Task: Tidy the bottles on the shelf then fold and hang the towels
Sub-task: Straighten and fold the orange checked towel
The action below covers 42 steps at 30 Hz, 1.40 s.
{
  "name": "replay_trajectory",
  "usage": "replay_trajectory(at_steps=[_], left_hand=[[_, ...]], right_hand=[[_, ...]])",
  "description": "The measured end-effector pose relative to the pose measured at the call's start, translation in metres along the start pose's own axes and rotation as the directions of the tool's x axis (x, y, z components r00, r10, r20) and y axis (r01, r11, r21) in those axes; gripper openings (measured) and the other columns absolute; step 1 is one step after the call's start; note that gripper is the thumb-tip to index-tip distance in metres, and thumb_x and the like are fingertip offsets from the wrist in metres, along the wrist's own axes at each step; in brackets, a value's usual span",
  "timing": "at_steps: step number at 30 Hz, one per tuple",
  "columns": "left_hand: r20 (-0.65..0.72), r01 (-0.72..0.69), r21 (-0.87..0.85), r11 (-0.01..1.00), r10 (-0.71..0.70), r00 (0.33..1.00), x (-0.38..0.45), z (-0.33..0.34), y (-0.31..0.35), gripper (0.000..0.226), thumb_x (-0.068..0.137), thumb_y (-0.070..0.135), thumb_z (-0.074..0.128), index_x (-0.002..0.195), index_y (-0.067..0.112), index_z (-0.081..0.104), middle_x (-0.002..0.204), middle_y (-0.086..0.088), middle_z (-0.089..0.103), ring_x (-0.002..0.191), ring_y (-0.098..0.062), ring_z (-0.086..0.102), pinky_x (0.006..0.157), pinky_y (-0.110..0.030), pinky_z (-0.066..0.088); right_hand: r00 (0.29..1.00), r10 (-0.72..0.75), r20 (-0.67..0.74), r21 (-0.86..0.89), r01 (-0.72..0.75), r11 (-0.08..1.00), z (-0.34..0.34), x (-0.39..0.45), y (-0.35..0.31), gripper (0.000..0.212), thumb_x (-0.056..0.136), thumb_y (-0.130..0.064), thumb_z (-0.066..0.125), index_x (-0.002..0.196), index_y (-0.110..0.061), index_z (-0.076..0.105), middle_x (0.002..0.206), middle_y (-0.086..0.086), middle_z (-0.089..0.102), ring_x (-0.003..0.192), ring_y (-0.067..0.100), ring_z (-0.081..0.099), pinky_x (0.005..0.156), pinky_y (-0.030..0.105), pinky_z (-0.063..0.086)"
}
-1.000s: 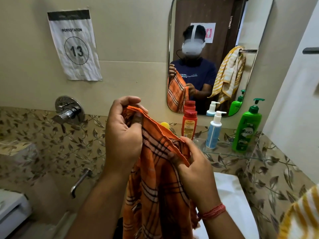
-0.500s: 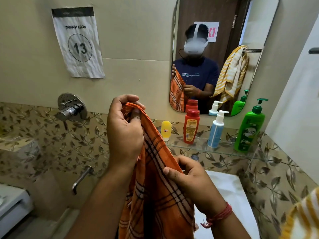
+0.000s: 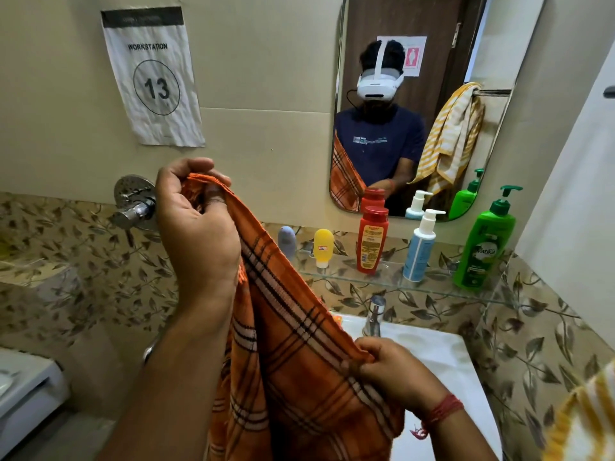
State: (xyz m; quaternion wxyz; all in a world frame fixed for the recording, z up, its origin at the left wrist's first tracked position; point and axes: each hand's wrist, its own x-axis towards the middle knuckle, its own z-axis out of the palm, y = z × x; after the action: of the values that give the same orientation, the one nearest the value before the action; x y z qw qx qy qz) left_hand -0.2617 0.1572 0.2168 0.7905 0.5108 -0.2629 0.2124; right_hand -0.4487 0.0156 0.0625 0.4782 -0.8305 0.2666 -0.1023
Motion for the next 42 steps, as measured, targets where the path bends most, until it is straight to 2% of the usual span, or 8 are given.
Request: replay_trajectory(at_steps=[4, 7, 11, 14, 21, 35, 38, 42], left_hand=[[0.164, 0.079, 0.127, 0.989, -0.099, 0.981, -0.006, 0.001, -0.017, 0.038, 0.1, 0.003, 0.045, 0.096, 0.039, 0.056, 0.087, 0.012, 0.062, 0.075, 0.0, 0.058, 0.067, -0.019, 0.047], [0.442, 0.118, 0.279, 0.953, -0.236, 0.865, -0.028, 0.005, -0.024, 0.016, 0.1, 0.047, 0.046, 0.104, 0.034, 0.056, 0.089, 0.01, 0.061, 0.073, -0.006, 0.056, 0.064, -0.026, 0.044], [0.865, 0.054, 0.269, 0.962, -0.266, 0.426, -0.053, 0.006, -0.025, 0.07, 0.066, 0.09, 0.041, 0.11, 0.037, 0.052, 0.103, 0.012, 0.065, 0.08, 0.004, 0.061, 0.066, -0.015, 0.045], [0.924, 0.037, 0.311, 0.95, -0.311, 0.221, -0.06, 0.007, -0.028, 0.046, 0.078, 0.067, 0.063, 0.11, 0.035, 0.051, 0.103, 0.01, 0.061, 0.088, 0.002, 0.061, 0.073, -0.019, 0.048], [0.932, 0.138, 0.204, 0.969, -0.235, 0.277, -0.062, 0.01, -0.027, 0.013, 0.095, 0.022, 0.065, 0.103, 0.025, 0.055, 0.089, 0.005, 0.061, 0.077, -0.001, 0.062, 0.068, -0.019, 0.051], [0.926, 0.128, 0.307, 0.943, -0.327, 0.186, -0.071, 0.014, -0.03, 0.009, 0.094, 0.026, 0.066, 0.101, 0.022, 0.062, 0.093, 0.006, 0.063, 0.087, -0.005, 0.065, 0.075, -0.022, 0.052], [0.893, 0.19, 0.278, 0.942, -0.326, 0.311, -0.07, 0.014, -0.025, 0.006, 0.094, 0.013, 0.064, 0.096, 0.018, 0.061, 0.087, 0.004, 0.062, 0.078, -0.003, 0.064, 0.069, -0.02, 0.053], [0.634, 0.203, 0.256, 0.945, -0.323, 0.703, -0.061, 0.015, -0.032, 0.019, 0.094, 0.01, 0.064, 0.087, 0.027, 0.058, 0.086, 0.002, 0.065, 0.078, -0.013, 0.066, 0.066, -0.029, 0.056]], right_hand=[[0.956, -0.134, -0.26, -0.018, 0.134, 0.991, -0.017, -0.008, -0.024, 0.02, 0.086, -0.018, 0.071, 0.069, -0.027, 0.063, 0.061, -0.013, 0.057, 0.058, -0.001, 0.05, 0.057, 0.023, 0.041], [0.912, -0.252, -0.325, -0.021, 0.259, 0.966, -0.019, -0.014, -0.058, 0.02, 0.089, -0.03, 0.068, 0.071, -0.023, 0.062, 0.065, -0.01, 0.059, 0.059, 0.001, 0.052, 0.055, 0.019, 0.04], [0.862, -0.386, -0.328, -0.196, 0.338, 0.92, -0.025, -0.016, -0.089, 0.02, 0.09, -0.033, 0.064, 0.073, -0.024, 0.059, 0.067, -0.008, 0.058, 0.065, 0.004, 0.052, 0.057, 0.019, 0.039], [0.838, -0.439, -0.324, -0.266, 0.365, 0.892, -0.033, -0.016, -0.097, 0.019, 0.092, -0.031, 0.062, 0.074, -0.031, 0.057, 0.073, -0.01, 0.056, 0.076, 0.001, 0.053, 0.062, 0.013, 0.04], [0.859, -0.37, -0.355, -0.244, 0.297, 0.923, -0.04, -0.013, -0.084, 0.023, 0.094, -0.035, 0.057, 0.078, -0.018, 0.059, 0.077, -0.003, 0.057, 0.073, 0.007, 0.051, 0.06, 0.024, 0.039], [0.929, -0.236, -0.284, 0.025, 0.253, 0.967, -0.046, -0.013, -0.073, 0.029, 0.098, -0.04, 0.05, 0.085, -0.023, 0.069, 0.087, 0.002, 0.07, 0.088, 0.017, 0.066, 0.083, 0.052, 0.054], [0.929, -0.261, -0.261, 0.057, 0.285, 0.957, -0.042, -0.013, -0.072, 0.025, 0.096, -0.041, 0.054, 0.082, -0.026, 0.067, 0.078, -0.006, 0.067, 0.079, 0.009, 0.063, 0.072, 0.042, 0.052], [0.958, -0.248, -0.141, 0.186, 0.272, 0.944, -0.038, -0.012, -0.054, 0.019, 0.091, -0.042, 0.062, 0.091, -0.024, 0.068, 0.087, 0.003, 0.07, 0.083, 0.018, 0.068, 0.073, 0.039, 0.054]])
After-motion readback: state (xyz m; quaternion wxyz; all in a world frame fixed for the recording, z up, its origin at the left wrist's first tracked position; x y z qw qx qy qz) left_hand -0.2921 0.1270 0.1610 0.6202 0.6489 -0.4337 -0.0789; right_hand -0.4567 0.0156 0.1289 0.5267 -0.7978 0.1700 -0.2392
